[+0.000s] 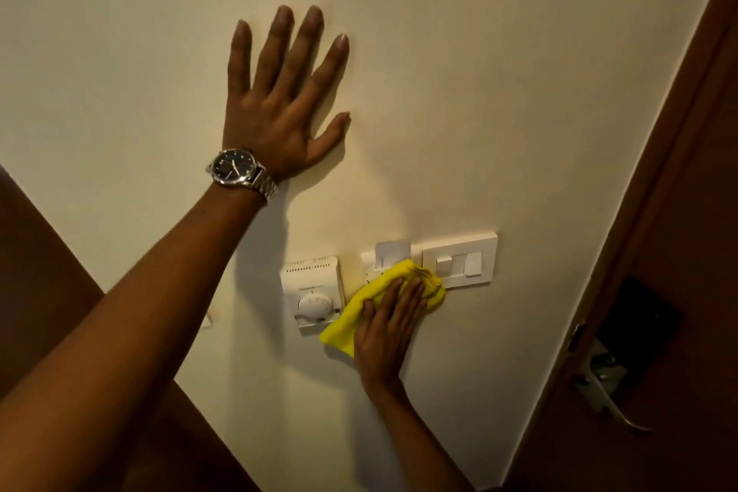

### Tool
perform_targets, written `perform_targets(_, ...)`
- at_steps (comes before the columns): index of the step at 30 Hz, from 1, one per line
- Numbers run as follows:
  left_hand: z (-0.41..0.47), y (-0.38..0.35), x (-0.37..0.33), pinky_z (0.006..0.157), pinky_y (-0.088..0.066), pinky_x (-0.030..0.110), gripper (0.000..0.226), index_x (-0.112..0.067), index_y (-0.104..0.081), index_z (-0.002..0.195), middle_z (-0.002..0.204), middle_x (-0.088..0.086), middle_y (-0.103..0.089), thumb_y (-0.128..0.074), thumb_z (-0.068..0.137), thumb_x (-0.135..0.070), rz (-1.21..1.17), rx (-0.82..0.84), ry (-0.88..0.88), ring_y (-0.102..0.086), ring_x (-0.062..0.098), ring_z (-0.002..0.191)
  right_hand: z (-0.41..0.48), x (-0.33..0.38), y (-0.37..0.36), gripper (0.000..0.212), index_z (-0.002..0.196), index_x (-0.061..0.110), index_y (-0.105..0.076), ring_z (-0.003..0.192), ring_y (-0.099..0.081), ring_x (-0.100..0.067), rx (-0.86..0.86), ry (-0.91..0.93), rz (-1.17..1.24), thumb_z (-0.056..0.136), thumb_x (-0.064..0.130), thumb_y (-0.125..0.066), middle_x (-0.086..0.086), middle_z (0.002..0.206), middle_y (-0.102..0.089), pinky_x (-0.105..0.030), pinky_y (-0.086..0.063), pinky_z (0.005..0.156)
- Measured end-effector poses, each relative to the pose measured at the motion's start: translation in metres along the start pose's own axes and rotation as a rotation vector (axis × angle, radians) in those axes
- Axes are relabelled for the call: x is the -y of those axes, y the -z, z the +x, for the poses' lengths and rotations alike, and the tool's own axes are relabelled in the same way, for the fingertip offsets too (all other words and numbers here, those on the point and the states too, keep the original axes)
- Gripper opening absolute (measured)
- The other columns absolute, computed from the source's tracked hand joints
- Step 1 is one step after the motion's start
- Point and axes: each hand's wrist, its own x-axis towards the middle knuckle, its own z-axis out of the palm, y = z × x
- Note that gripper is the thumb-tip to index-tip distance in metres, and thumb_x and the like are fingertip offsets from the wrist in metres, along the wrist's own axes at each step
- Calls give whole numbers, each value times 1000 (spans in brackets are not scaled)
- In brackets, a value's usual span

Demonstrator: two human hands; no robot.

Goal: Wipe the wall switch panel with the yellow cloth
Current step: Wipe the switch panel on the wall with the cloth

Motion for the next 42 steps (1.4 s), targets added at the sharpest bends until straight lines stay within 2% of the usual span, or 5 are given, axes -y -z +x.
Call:
perform_targets(13, 4, 11, -4, 119, -35, 71, 72, -20, -36, 166, 165, 20, -40, -35, 109, -64, 19, 20, 15, -39, 44, 151, 22, 0, 26, 67, 156, 3, -15, 155, -10, -35, 45, -66, 5, 107, 47, -28, -19, 165, -11, -52, -13, 126)
perform_targets(17, 3, 13, -4, 120, -34, 71, 71, -19, -36, 166, 166, 20, -38, -37, 109, -62, 17, 31, 25, -37, 45, 152, -1, -17, 26, 69, 153, -4, -19, 151, -16, -39, 113, 1, -71, 104, 41, -36, -25, 160, -16, -64, -33, 114)
perform_targets(22, 4, 11, -5, 120, -32, 70, 71, -21, -34, 166, 166, 19, -39, -36, 109, -63, 38, 29, 23, -37, 44, 152, 29, -20, 21, 68, 159, 9, -2, 155, -5, -34, 46, 106, -40, 107, 44, -30, -14, 167, -2, -52, -14, 126)
perform_targets(27, 4, 16, -5, 120, -35, 71, 71, -19, -38, 165, 165, 20, -40, -38, 109, -61, 33, 30, 28, -39, 45, 152, -2, -56, 29, 68, 159, 9, -2, 156, 1, -29, 111, 294, -151, 108, 45, -29, -11, 168, 7, -58, -31, 114)
perform_targets(42, 2, 8, -5, 120, -33, 69, 72, -22, -33, 167, 166, 19, -39, -39, 108, -63, 37, -4, 23, -37, 43, 152, 38, -69, 37, 70, 159, 8, -15, 154, -16, -33, 79, 482, -161, 105, 42, -46, -13, 167, -10, -55, -22, 123)
